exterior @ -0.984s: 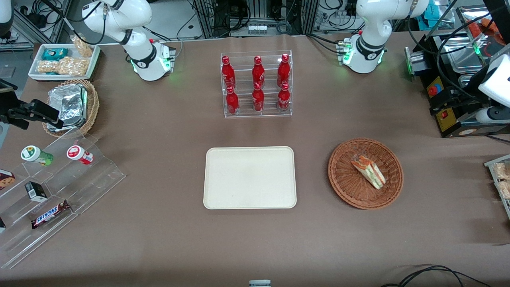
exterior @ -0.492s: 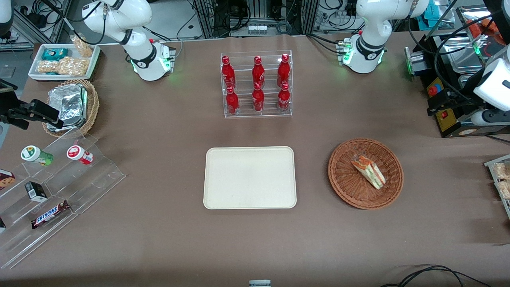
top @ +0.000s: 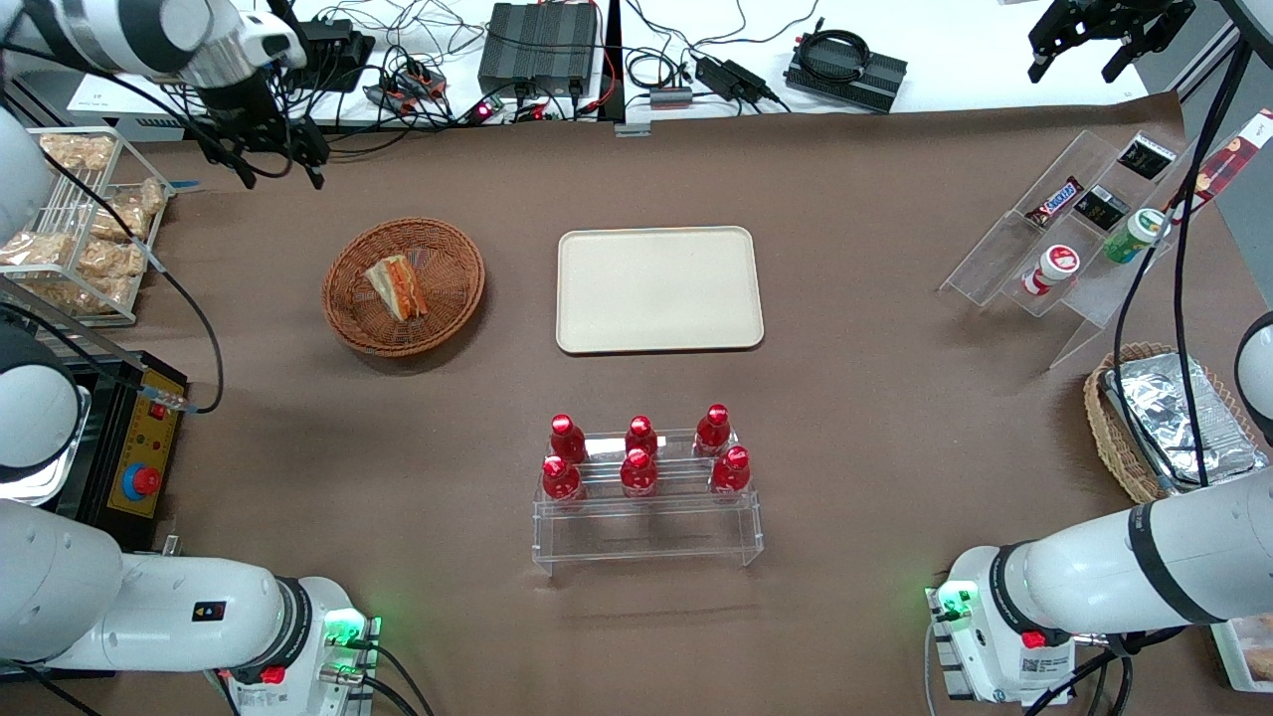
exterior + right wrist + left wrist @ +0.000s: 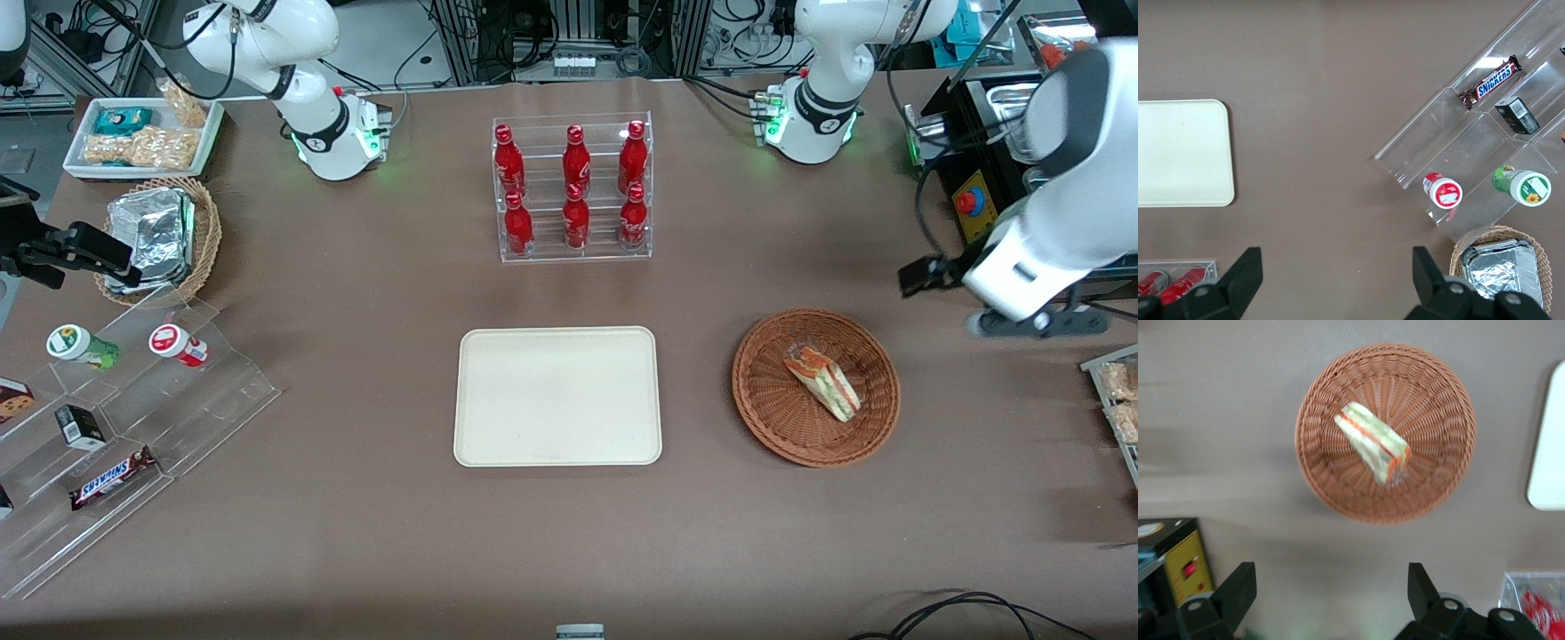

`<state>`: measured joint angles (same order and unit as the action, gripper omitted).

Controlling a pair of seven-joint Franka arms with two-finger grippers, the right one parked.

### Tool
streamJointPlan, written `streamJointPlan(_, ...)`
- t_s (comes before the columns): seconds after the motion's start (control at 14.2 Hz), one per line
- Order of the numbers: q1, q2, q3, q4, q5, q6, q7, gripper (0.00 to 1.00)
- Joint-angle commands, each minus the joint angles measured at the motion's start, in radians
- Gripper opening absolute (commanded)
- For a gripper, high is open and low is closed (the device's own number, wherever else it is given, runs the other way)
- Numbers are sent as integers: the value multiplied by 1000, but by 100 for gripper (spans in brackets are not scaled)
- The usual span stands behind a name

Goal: Place sandwich from basket to tray
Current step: 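Lower the open left gripper over the wrapped sandwich in the wicker basket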

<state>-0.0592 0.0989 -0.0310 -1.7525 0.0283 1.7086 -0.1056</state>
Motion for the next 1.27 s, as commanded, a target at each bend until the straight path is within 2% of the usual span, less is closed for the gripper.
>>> streamJointPlan(0.0, -8, -18, 2, -163, 16, 184, -68, 100)
streamJointPlan(0.21, -8, -10, 0, -324, 16, 435, -175, 100)
streamJointPlan(0.35, -10, 30, -10, -358, 16, 535, -309, 100)
streamJointPlan(0.56, -10, 106, -43, -338, 21, 571, -662, 100)
streamJointPlan(0.84, -10, 214, -73, -251, 91, 575, -995, 100)
streamJointPlan(0.91, -10, 244, -73, -228, 91, 574, -1058, 100)
streamJointPlan(1.12, -8, 285, -73, -223, 90, 577, -1089, 100)
streamJointPlan(1.2, -8, 291, -73, -223, 85, 577, -1091, 85)
